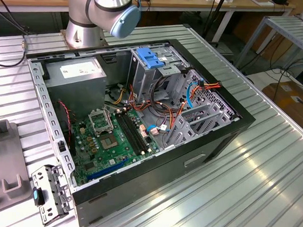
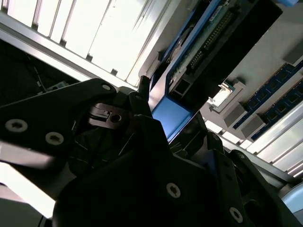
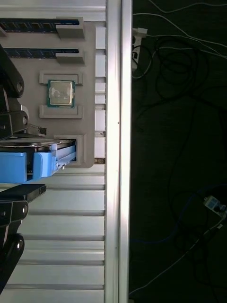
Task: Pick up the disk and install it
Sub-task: 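Pick up the disk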
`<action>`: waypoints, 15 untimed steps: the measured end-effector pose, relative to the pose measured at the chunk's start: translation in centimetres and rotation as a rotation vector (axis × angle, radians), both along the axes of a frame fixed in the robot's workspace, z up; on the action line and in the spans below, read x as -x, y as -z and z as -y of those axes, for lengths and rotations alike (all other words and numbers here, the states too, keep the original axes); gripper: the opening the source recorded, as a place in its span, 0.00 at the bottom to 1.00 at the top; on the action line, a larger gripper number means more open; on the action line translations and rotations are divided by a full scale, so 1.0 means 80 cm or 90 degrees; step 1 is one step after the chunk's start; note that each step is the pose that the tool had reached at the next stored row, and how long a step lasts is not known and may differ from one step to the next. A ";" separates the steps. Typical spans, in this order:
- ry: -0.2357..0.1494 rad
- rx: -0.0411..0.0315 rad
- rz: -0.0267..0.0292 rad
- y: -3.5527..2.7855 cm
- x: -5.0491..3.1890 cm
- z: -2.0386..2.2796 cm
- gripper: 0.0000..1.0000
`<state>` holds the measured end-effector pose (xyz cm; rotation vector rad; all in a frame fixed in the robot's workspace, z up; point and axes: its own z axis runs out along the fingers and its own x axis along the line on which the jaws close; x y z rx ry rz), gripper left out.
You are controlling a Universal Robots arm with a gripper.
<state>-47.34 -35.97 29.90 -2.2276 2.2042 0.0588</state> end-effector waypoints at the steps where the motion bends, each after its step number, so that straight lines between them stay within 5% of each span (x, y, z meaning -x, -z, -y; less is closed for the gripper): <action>1: -0.008 0.0000 0.0001 0.0003 0.000 0.0000 0.51; 15: -0.019 0.0003 0.0044 0.0071 0.001 0.0002 0.51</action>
